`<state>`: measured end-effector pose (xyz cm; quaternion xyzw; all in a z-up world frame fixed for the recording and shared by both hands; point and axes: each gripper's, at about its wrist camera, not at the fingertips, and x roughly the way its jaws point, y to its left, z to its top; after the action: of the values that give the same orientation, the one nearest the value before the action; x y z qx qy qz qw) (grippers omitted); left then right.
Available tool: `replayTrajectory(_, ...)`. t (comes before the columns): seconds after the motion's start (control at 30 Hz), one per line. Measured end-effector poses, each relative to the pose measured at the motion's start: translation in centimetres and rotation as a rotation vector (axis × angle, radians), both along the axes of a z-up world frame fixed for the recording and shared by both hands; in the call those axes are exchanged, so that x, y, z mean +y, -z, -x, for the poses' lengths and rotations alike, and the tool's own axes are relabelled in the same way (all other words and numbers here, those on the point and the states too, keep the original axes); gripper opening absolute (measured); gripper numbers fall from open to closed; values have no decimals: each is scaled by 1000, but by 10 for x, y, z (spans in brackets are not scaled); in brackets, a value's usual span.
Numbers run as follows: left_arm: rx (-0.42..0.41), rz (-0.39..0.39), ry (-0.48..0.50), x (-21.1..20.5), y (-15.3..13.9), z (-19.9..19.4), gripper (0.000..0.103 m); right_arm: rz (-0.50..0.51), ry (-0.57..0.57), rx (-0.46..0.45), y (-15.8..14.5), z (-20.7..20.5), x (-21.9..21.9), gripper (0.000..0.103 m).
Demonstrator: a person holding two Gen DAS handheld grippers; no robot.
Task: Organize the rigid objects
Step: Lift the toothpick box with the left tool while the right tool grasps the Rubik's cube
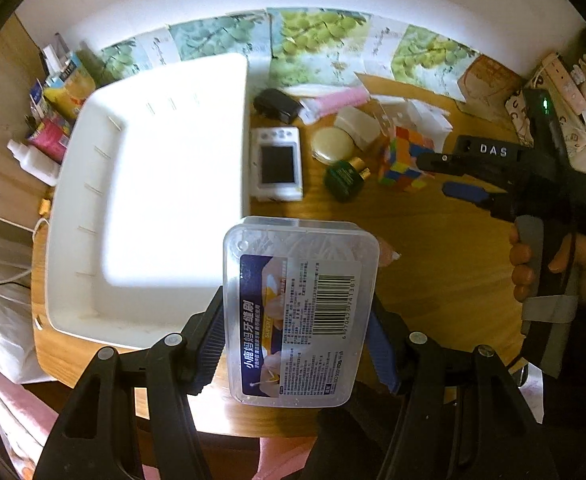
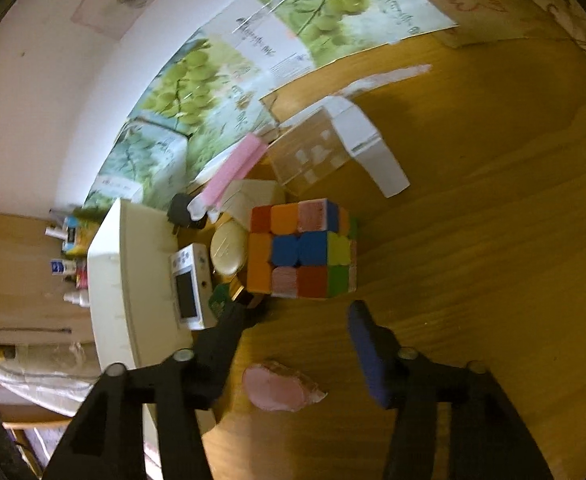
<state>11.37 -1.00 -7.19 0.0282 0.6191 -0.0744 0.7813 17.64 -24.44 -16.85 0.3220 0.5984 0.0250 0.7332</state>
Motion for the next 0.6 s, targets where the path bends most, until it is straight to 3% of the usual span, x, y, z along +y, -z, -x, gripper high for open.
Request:
replayTrajectory(0.07, -12, -4, -3, 6, -3, -3, 66, -2, 19, 0, 3, -2, 0, 72)
replayTrajectory(0.13, -22, -8, -6, 12, -7, -6, 66, 10, 34, 9, 7, -6, 0, 76)
replayTrajectory(0.6, -30, -44, -47, 55, -1, -30, 66, 183, 15, 65, 34, -38, 24, 78)
